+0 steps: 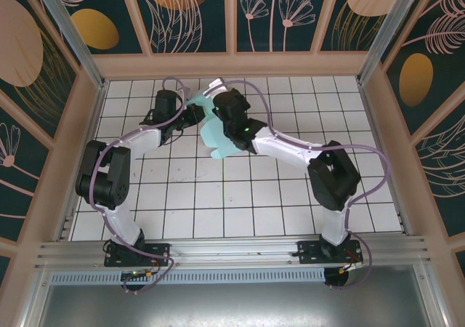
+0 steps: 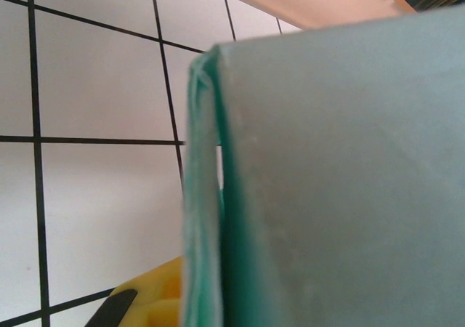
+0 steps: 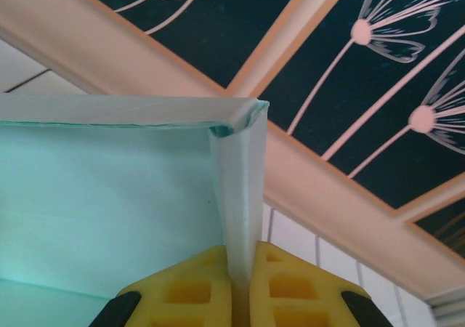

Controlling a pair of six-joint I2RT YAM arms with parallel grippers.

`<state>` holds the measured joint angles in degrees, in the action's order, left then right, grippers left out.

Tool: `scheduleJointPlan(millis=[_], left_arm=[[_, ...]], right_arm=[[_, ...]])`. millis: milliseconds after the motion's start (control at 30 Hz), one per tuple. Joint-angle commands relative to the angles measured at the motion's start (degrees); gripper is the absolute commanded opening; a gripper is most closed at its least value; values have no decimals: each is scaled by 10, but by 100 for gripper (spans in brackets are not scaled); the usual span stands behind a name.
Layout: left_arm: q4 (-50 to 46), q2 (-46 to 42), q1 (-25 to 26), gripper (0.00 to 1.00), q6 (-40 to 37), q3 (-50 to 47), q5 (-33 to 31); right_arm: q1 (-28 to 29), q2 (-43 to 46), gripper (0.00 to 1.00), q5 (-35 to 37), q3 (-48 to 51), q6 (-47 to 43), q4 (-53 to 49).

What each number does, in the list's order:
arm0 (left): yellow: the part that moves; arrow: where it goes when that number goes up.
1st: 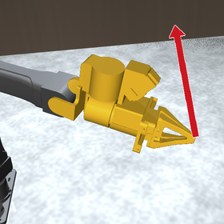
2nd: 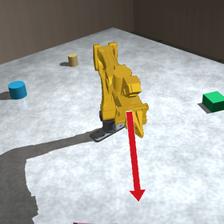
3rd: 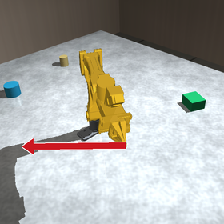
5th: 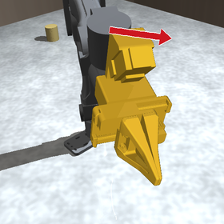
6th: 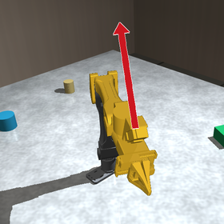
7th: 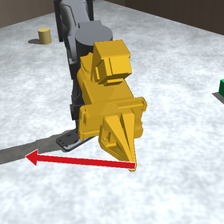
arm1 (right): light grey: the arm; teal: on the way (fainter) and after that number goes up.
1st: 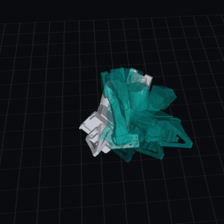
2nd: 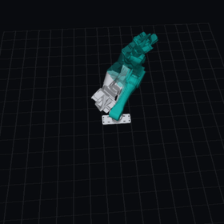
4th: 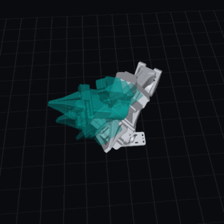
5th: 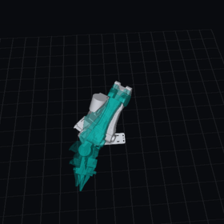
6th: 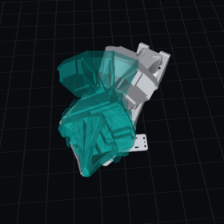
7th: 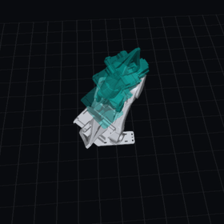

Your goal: Fold the paper box

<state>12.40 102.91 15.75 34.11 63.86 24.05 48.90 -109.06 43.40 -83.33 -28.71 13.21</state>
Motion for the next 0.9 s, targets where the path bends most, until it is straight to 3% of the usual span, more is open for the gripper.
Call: scheduleJointPlan(millis=[0,100,167,267,300,367,400,567,600,633,667,700,733,867], left_arm=[[72,-18,19,0,-11,10,83],[72,-18,20,0,-11,8,82],[74,-19,20,0,-10,7,84],[73,-21,19,0,-11,4,83],[73,-22,20,0,-12,4,83],[74,-24,19,0,-12,2,81],[74,-24,20,0,-12,1,82],[74,-23,20,0,-11,1,83],[75,-23,20,0,-11,1,83],[75,-23,20,0,-11,1,83],[75,-23,19,0,-11,1,83],[76,-23,20,0,-10,1,83],[76,-23,19,0,-10,1,84],[74,-23,20,0,-10,0,81]], right_arm=[[16,-47,0,73,1,-62,48],[16,-54,2,64,-10,-54,38],[15,-56,22,62,-13,-51,38],[13,-56,30,57,-16,-40,31],[13,-56,26,55,-17,-39,28],[13,-57,5,59,-15,-46,35],[14,-58,0,62,-14,-51,39],[16,-65,0,87,-4,-86,80],[15,-68,6,92,-3,-92,86],[16,-71,20,95,-2,-98,95],[17,-73,25,98,-1,-104,101],[17,-75,22,100,-1,-107,104],[18,-76,3,101,-1,-107,106],[22,-77,0,102,1,-104,115]])
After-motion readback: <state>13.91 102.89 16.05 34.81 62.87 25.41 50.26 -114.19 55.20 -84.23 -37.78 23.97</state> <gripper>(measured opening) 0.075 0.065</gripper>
